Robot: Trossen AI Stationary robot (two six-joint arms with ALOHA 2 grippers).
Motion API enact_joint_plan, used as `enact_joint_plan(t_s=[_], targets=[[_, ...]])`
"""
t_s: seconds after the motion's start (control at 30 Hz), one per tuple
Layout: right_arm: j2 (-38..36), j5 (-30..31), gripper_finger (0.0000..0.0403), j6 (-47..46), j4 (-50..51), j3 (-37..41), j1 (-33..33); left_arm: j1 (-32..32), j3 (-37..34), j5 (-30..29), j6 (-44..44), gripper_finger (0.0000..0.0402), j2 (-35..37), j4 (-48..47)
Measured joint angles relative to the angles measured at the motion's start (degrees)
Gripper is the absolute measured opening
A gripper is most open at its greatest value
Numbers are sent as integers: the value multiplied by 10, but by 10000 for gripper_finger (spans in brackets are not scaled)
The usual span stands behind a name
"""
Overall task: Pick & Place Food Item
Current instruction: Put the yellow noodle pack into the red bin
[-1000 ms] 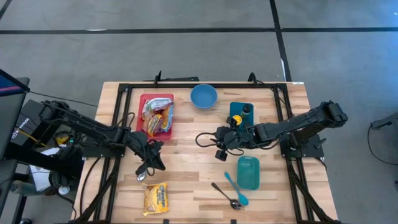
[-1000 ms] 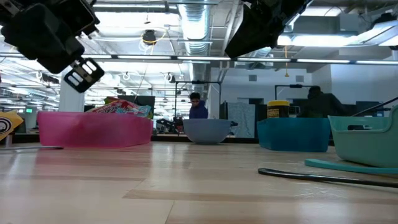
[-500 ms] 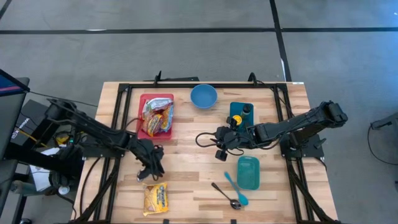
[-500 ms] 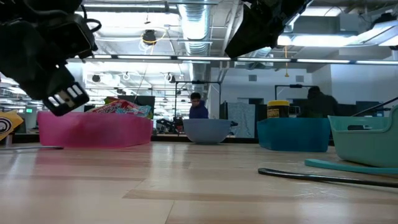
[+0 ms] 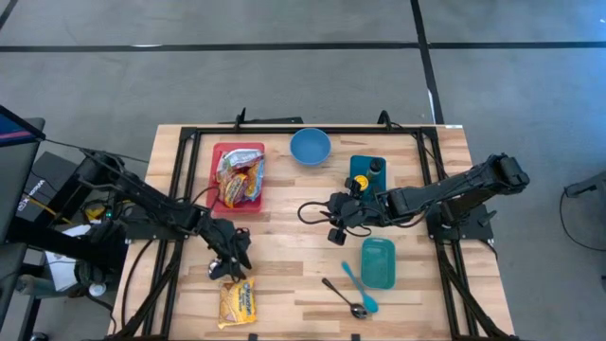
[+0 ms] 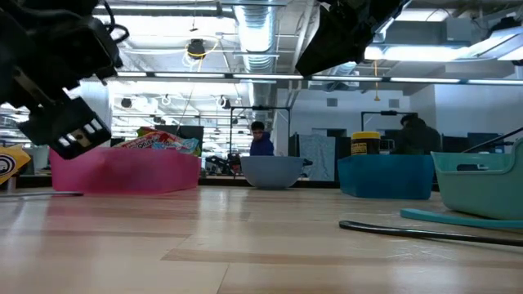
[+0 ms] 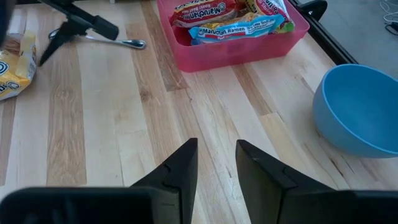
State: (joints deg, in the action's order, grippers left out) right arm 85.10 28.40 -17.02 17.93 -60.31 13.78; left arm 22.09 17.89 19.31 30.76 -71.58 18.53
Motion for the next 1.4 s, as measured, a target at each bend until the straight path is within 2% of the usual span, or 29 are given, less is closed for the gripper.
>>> enact_joint_plan(t_s=[0.23, 0.5, 0.67, 1.07, 1.4], targets=[[0, 0, 103, 0, -1, 0, 0, 17, 0, -29, 0, 196, -32, 26], [0, 0, 103, 0, -1, 0, 0, 17, 0, -30, 1, 198, -82, 88], [0, 0, 103, 0, 0, 0, 0, 25, 0, -27, 15, 199, -105, 90], [0, 0, 103, 0, -1, 0, 0, 49, 0, -25, 22, 190, -114, 124], [0, 0, 103, -2, -1, 0, 0, 56, 0, -28, 22, 158, -114, 124]])
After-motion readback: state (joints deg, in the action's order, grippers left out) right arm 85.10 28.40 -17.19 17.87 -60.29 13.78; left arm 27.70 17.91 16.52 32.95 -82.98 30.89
